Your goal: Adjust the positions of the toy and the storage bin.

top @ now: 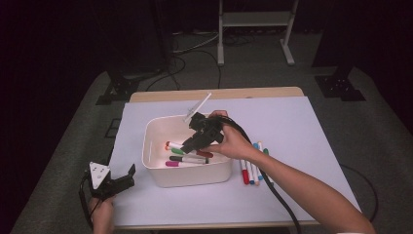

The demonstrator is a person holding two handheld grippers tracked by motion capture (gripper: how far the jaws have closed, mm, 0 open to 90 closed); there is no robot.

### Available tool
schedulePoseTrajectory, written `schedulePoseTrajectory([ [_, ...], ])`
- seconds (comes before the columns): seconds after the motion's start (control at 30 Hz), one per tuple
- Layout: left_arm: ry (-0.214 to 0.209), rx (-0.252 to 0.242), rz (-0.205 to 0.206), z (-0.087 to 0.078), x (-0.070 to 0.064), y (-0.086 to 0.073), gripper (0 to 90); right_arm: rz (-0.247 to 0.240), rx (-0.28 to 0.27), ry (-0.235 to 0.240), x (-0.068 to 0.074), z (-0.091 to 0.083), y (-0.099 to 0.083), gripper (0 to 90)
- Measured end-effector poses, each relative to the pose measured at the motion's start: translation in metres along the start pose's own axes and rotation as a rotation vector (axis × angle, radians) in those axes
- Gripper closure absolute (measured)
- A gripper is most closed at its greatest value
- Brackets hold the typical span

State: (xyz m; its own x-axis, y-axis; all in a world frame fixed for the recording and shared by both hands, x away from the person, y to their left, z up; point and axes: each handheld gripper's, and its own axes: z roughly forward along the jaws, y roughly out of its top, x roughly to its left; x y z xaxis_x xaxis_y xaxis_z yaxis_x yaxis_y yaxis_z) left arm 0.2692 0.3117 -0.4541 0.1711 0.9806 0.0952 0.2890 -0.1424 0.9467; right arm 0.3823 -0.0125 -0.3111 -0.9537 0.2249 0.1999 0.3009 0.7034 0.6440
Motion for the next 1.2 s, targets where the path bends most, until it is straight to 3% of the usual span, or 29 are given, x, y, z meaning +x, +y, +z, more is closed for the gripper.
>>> schedulePoseTrajectory([
  [0.57,-0.002,0.002,-0.006,0.000,0.001,0.000,0.0,-0.014,0.065,0.030,0.001,0.035,0.003,75.3],
  [1.03,-0.004,0.000,-0.008,0.000,0.001,0.000,0.0,-0.049,0.118,0.007,0.008,0.043,0.004,74.7],
  [1.2,-0.005,-0.001,-0.010,0.000,0.001,0.000,0.0,-0.053,0.111,0.005,0.010,0.039,0.005,69.0],
])
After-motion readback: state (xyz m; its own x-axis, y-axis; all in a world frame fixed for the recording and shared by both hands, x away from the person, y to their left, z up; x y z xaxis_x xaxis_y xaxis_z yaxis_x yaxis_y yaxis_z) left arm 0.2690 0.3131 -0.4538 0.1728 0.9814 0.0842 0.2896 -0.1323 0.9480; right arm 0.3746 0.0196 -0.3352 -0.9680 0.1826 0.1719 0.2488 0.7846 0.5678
